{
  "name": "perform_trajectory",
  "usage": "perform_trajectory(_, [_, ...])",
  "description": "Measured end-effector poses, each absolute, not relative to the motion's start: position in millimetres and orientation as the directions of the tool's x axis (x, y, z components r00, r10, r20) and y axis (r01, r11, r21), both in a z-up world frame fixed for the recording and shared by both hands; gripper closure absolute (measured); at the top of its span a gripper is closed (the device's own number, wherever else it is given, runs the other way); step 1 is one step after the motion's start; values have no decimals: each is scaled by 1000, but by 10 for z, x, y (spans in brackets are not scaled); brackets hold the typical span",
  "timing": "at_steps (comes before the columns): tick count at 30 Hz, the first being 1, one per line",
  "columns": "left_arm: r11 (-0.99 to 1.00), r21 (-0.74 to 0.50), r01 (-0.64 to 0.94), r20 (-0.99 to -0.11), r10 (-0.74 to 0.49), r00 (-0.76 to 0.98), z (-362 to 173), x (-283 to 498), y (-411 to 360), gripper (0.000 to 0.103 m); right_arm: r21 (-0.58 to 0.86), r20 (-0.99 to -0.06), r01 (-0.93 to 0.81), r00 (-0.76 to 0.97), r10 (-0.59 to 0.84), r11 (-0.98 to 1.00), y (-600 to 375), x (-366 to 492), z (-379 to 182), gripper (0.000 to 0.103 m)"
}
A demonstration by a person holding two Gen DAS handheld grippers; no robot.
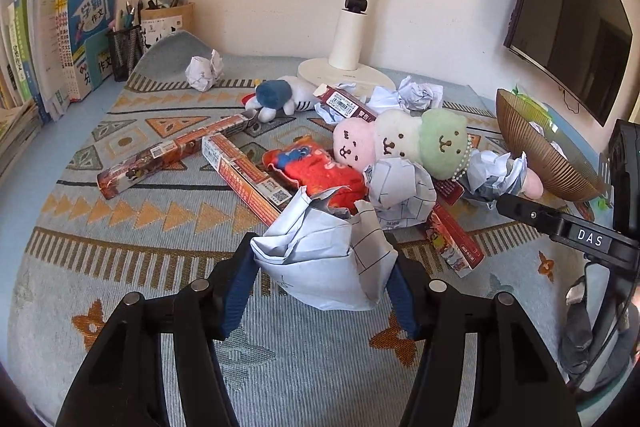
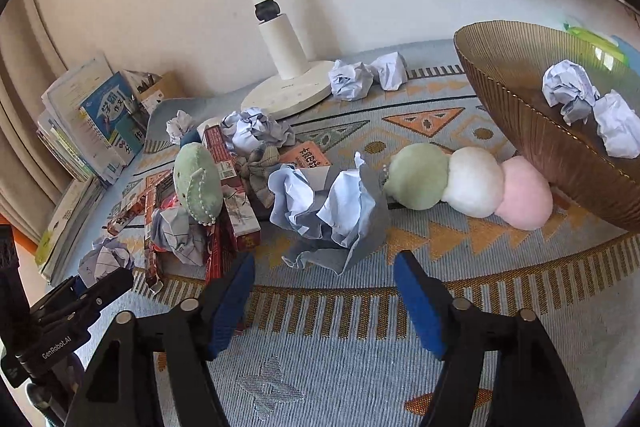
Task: Organize objects
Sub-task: 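Drop both paper balls into the brown bowl from both tools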
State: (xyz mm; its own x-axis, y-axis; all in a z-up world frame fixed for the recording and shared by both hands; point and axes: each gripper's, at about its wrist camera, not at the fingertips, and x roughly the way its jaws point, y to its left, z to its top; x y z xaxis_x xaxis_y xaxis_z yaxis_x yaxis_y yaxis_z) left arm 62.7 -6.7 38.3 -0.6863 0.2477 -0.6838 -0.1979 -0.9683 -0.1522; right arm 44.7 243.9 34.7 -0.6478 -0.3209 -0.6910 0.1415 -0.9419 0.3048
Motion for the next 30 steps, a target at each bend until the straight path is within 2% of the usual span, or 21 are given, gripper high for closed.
perform_trajectory(2, [-966,-161,-201,-687,256,-680,374,614,-75,46,260,-695,110,-668,-265,-959,2419,421,371,21])
perform_trajectory(6, [-963,-167,-214,-689,269,-673,366,608,-67,46,303,-725,136,-610,-321,-943,2323,181,300,21])
perform_trajectory(7, [-963,-164,-214,-691,267,-672,365,607,-60,46,304,-727,127,-610,-316,-944,2306,141,292,27])
perform_trajectory(8, [-963,-162,-214,-692,266,-672,362,606,-55,46,301,-728,119,-613,-308,-946,2289,114,285,43])
perform_trajectory(9, [-964,-160,-213,-691,264,-672,361,608,-52,45,283,-733,101,-618,-283,-954,2277,102,276,46])
perform_trajectory(18, [-971,-140,-196,-693,238,-680,421,636,5,45,346,-643,92,-701,-308,-934,2584,550,481,49])
perform_trajectory(20, [-961,-159,-229,-680,274,-680,544,663,114,46,365,-613,78,-730,-303,-928,2794,698,625,49])
perform_trajectory(25, [-903,-162,-398,-605,410,-682,1080,619,816,45,349,-528,-35,-833,-166,-936,3482,950,1165,49])
perform_trajectory(30, [-824,-178,-538,-595,526,-608,1313,308,1776,45,329,-555,-197,-831,-20,-923,4142,892,1274,49])
